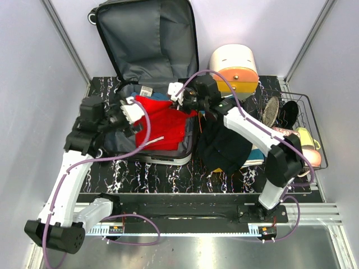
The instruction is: Open, take out, and arrange the luggage
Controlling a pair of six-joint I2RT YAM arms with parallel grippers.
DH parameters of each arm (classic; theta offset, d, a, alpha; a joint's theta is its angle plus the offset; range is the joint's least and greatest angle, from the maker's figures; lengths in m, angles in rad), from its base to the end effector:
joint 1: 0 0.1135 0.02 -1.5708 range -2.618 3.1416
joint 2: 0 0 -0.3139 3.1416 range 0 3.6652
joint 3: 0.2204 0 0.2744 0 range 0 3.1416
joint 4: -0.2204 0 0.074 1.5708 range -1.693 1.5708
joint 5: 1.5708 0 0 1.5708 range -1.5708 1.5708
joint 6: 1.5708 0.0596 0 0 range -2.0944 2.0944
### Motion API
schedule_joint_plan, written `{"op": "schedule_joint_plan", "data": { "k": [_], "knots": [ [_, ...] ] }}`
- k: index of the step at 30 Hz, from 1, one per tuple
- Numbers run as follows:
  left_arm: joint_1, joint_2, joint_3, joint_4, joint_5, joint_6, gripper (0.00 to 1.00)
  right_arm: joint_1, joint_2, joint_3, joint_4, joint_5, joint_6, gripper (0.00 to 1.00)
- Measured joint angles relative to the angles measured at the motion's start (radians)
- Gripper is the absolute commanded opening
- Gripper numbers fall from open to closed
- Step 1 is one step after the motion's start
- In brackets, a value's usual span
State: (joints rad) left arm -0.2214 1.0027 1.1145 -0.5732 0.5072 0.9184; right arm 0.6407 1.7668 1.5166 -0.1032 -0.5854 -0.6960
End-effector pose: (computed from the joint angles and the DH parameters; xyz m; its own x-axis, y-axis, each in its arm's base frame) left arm 0.2116 -0.0773 0.4114 0.2260 0.6611 -0.7154 0.7193 0.3820 0.5803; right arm 0.3583 0.3082 0.3704 0.3730 -0.3885 -0.8426 -0.8792 0.1424 -0.4548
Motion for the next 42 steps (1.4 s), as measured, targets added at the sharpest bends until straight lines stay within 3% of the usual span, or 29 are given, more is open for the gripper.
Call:
{"op": "schedule_joint_plan", "data": {
  "k": [4, 8, 18, 24, 27, 33, 37, 42],
  "knots": [
    [0.108, -0.060, 0.068, 0.011, -0.031, -0.248, 0.99, 0.000, -0.117, 0.017, -0.106, 0.071, 0.034, 0.00],
    [0.129, -0.140, 0.090, 0.015, -0.055, -0.387, 0.99, 0.000, -0.262, 0.112, -0.250, 0.125, 0.047, 0.00],
    [0.129, -0.209, 0.097, -0.042, -0.067, -0.484, 0.99, 0.000, -0.644, 0.496, -0.641, 0.229, -0.060, 0.00],
    [0.129, -0.209, 0.097, -0.085, -0.059, -0.497, 0.99, -0.002, -0.832, 0.576, -0.890, 0.317, -0.062, 0.00],
    [0.129, -0.209, 0.097, -0.088, -0.056, -0.502, 0.99, -0.019, -0.920, 0.531, -1.024, 0.331, -0.063, 0.00],
    [0.129, -0.196, 0.097, -0.089, -0.047, -0.509, 0.99, -0.038, -1.082, 0.195, -1.156, 0.372, -0.042, 0.00],
    [0.129, -0.195, 0.097, -0.101, -0.047, -0.508, 0.99, -0.040, -1.051, 0.027, -1.139, 0.515, -0.008, 0.00],
    [0.129, -0.214, 0.077, -0.122, -0.047, -0.498, 0.99, -0.042, -0.925, -0.018, -1.023, 0.652, -0.007, 0.00]
  ]
}}
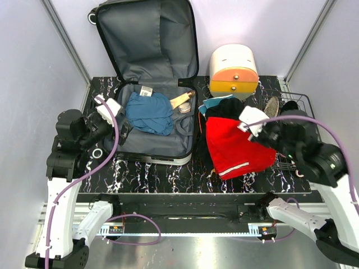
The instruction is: Open, take out, and arrange the luggage
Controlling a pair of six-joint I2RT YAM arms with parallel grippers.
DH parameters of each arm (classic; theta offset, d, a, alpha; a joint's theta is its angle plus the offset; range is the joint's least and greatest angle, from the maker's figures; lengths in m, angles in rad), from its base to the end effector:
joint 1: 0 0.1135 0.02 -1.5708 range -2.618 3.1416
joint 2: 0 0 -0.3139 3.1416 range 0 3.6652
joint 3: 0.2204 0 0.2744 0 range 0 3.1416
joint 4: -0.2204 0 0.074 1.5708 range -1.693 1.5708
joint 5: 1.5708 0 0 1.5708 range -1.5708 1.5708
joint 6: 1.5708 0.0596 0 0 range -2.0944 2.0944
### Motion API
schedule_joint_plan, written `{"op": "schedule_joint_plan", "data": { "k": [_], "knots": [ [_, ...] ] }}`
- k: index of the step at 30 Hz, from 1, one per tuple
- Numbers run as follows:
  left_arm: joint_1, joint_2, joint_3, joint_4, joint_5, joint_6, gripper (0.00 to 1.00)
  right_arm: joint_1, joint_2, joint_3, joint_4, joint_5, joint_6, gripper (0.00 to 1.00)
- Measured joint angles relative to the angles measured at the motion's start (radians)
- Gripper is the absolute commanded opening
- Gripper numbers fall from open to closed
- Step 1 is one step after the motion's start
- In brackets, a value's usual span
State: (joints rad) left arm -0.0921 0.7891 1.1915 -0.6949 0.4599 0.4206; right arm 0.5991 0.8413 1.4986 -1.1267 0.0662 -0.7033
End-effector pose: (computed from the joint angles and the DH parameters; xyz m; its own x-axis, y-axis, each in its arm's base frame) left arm 0.1407 -0.0396 0.4596 -0.0556 0.3726 -0.9263 0.5788 0.7680 0.2741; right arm 0.0891 0.0560 0.4982 0.0474 -0.7490 -0.6609 -0.6336 0.4889 -0.5996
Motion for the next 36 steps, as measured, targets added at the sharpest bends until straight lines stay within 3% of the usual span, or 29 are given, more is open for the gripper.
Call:
{"op": "schedule_joint_plan", "data": {
  "k": [7, 15, 20, 25, 28, 29, 30, 32, 33, 36],
  "knots": [
    [0.000, 0.012, -0.020, -0.015, 0.003, 0.000, 0.99, -0.014, 0.105, -0.121, 0.225, 0.041, -0.090, 0.00],
    [0.000, 0.069, -0.030, -0.014, 0.018, -0.001, 0.99, -0.309, 0.364, -0.132, 0.379, -0.115, -0.103, 0.00],
    [0.000, 0.124, -0.061, 0.004, 0.036, -0.022, 0.99, -0.340, 0.481, -0.132, 0.438, -0.194, -0.072, 0.00],
    [0.000, 0.277, -0.066, 0.024, 0.035, -0.063, 0.99, -0.370, 0.605, -0.143, 0.517, -0.237, -0.005, 0.02],
    [0.000, 0.394, -0.064, 0.039, 0.026, -0.084, 0.99, -0.397, 0.704, -0.148, 0.566, -0.259, 0.026, 0.24],
    [0.000, 0.435, -0.062, 0.040, 0.020, -0.089, 0.99, -0.401, 0.727, -0.154, 0.580, -0.267, 0.034, 0.46],
    [0.000, 0.475, -0.057, 0.041, 0.014, -0.090, 0.99, -0.404, 0.747, -0.165, 0.599, -0.278, 0.040, 0.57],
    [0.000, 0.558, -0.034, 0.040, 0.006, -0.085, 0.99, -0.407, 0.765, -0.186, 0.640, -0.293, 0.043, 0.70],
    [0.000, 0.601, -0.019, 0.044, 0.005, -0.074, 0.99, -0.409, 0.765, -0.191, 0.652, -0.296, 0.048, 0.82],
    [-0.005, 0.698, 0.026, 0.046, 0.006, -0.002, 0.99, -0.418, 0.756, -0.191, 0.670, -0.303, 0.070, 0.95]
  ]
}}
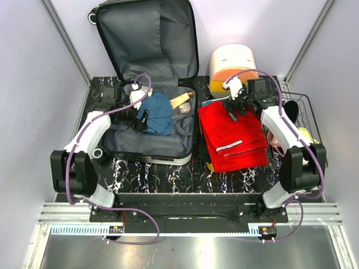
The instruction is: Open, take out, and arrange the luggage
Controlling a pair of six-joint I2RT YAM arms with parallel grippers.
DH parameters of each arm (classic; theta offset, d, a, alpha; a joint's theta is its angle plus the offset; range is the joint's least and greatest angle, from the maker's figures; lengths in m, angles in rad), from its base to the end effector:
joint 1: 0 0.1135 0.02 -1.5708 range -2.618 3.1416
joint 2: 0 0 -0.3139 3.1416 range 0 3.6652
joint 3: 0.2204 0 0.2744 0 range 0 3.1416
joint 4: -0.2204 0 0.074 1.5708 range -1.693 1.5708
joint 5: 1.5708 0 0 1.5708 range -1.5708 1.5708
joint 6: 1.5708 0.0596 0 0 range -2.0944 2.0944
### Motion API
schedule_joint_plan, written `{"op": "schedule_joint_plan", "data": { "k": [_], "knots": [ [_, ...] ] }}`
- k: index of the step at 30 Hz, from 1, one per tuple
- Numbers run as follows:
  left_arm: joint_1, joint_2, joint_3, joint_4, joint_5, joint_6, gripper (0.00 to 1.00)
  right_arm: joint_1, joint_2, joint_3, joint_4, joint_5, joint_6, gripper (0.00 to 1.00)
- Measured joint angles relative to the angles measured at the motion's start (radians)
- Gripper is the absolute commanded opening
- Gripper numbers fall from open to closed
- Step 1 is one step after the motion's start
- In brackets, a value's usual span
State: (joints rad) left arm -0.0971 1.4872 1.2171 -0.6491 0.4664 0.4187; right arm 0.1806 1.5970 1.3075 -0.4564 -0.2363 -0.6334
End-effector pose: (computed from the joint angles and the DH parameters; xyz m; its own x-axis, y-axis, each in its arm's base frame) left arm 0.3408 -0.0601 0.3115 -0.5774 0.4211 -0.6994 0.6489 0.7567 -0.0801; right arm 0.3899 0.0854 0.3188 -0.3346 -0.6460 -0.6860 -0.6722 0.6738 -0.3067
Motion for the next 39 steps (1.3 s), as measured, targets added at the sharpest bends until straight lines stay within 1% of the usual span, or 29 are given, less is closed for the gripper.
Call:
{"op": "schedule_joint_plan", "data": {
  "k": [2, 4, 7, 10, 14, 18, 20, 22, 23, 24, 25, 27, 28, 31, 34, 39],
  "knots": [
    [-0.007, 0.044, 0.029, -0.003, 0.010, 0.079, 0.99, -0.008, -0.014, 0.002, -0.004, -0.018, 0.017, 0.99],
    [-0.026, 0.080, 0.062, -0.011, 0.023, 0.208, 0.99, -0.011, -0.036, 0.012, -0.026, -0.044, 0.032, 1.00],
    [-0.065, 0.132, 0.119, -0.022, 0.037, 0.389, 0.99, -0.010, -0.084, 0.047, -0.076, -0.091, 0.062, 1.00],
    [-0.100, 0.206, 0.189, -0.046, 0.039, 0.534, 0.99, -0.010, -0.142, 0.101, -0.111, -0.132, 0.098, 1.00],
    [-0.128, 0.320, 0.247, -0.063, 0.023, 0.638, 0.99, -0.010, -0.219, 0.146, -0.116, -0.170, 0.139, 1.00],
    [-0.139, 0.434, 0.279, -0.068, -0.024, 0.689, 0.99, -0.010, -0.278, 0.147, -0.117, -0.199, 0.172, 1.00],
    [-0.142, 0.481, 0.281, -0.080, -0.048, 0.713, 0.96, -0.010, -0.290, 0.147, -0.117, -0.208, 0.186, 1.00],
    [-0.142, 0.510, 0.280, -0.092, -0.067, 0.740, 0.88, -0.010, -0.298, 0.146, -0.118, -0.221, 0.195, 1.00],
    [-0.143, 0.513, 0.279, -0.091, -0.076, 0.755, 0.82, -0.010, -0.299, 0.145, -0.118, -0.222, 0.196, 1.00],
    [-0.144, 0.513, 0.274, -0.091, -0.080, 0.764, 0.63, -0.010, -0.303, 0.142, -0.117, -0.224, 0.198, 1.00],
    [-0.144, 0.508, 0.266, -0.093, -0.087, 0.782, 0.51, -0.010, -0.309, 0.132, -0.117, -0.227, 0.200, 0.99],
    [-0.146, 0.505, 0.257, -0.098, -0.094, 0.785, 0.32, -0.010, -0.317, 0.119, -0.118, -0.230, 0.204, 0.99],
    [-0.146, 0.502, 0.254, -0.101, -0.096, 0.786, 0.19, -0.010, -0.322, 0.111, -0.118, -0.236, 0.206, 0.99],
    [-0.146, 0.471, 0.251, -0.109, -0.092, 0.765, 0.00, -0.010, -0.336, 0.095, -0.121, -0.261, 0.212, 1.00],
    [-0.142, 0.377, 0.245, -0.124, -0.061, 0.726, 0.00, -0.010, -0.358, 0.080, -0.118, -0.307, 0.216, 1.00],
    [-0.137, 0.125, 0.245, -0.148, 0.010, 0.669, 0.00, 0.007, -0.402, 0.030, -0.091, -0.433, 0.228, 1.00]
  ]
}}
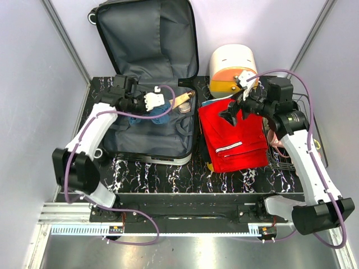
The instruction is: Open, take out, and arrange the luggage
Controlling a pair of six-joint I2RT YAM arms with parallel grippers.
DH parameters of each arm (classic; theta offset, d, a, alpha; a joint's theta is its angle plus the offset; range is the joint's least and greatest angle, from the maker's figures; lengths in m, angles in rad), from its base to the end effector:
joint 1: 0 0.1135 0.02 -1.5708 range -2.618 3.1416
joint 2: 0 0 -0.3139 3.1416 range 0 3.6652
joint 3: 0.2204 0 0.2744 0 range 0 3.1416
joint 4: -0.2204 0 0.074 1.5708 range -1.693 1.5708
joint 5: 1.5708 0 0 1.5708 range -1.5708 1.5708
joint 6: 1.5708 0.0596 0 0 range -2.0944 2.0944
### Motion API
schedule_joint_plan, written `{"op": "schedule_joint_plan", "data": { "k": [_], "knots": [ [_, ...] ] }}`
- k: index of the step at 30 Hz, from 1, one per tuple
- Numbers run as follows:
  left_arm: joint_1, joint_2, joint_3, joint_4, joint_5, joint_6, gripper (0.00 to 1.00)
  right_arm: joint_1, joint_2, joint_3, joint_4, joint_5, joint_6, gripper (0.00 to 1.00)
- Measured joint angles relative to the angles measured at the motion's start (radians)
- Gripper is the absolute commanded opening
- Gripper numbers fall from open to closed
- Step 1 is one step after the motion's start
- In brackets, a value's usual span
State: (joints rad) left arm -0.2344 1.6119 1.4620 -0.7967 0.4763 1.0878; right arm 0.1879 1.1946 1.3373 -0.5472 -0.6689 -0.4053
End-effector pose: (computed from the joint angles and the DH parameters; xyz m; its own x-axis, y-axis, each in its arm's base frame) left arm 0.3641 -0.1150 0.3434 0.0471 0.7979 -0.6009 0.9159 0.2056 0.3448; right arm 0.2605 0.0872 0.4554 -0.0767 -0.3294 -0.9411 -0.8018 0.5814 -0.1382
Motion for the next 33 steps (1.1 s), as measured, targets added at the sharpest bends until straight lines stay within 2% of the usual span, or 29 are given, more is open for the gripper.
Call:
{"op": "schedule_joint_plan", "data": {
  "k": [5, 9, 14, 21, 26, 33],
  "knots": [
    [-0.007, -0.168, 0.002, -0.072, 0.082, -0.062, 0.00, 0.167, -0.014, -0.045, 0.084, -0.024, -0.007, 1.00],
    [-0.021, -0.240, 0.012, -0.124, 0.135, -0.130, 0.00, 0.280, -0.014, -0.049, 0.129, -0.034, -0.029, 1.00],
    [-0.076, -0.277, 0.094, -0.153, 0.178, -0.234, 0.00, 0.312, -0.021, -0.045, 0.178, -0.069, -0.024, 1.00],
    [-0.171, -0.330, 0.137, -0.154, 0.217, -0.333, 0.00, 0.475, -0.021, -0.034, 0.278, -0.077, -0.015, 1.00],
    [-0.171, -0.332, 0.148, -0.154, 0.246, -0.376, 0.00, 0.546, 0.075, -0.032, 0.383, -0.045, -0.050, 1.00],
    [-0.171, -0.354, 0.142, -0.159, 0.269, -0.385, 0.00, 0.556, 0.229, -0.089, 0.509, -0.034, -0.047, 1.00]
  ]
}}
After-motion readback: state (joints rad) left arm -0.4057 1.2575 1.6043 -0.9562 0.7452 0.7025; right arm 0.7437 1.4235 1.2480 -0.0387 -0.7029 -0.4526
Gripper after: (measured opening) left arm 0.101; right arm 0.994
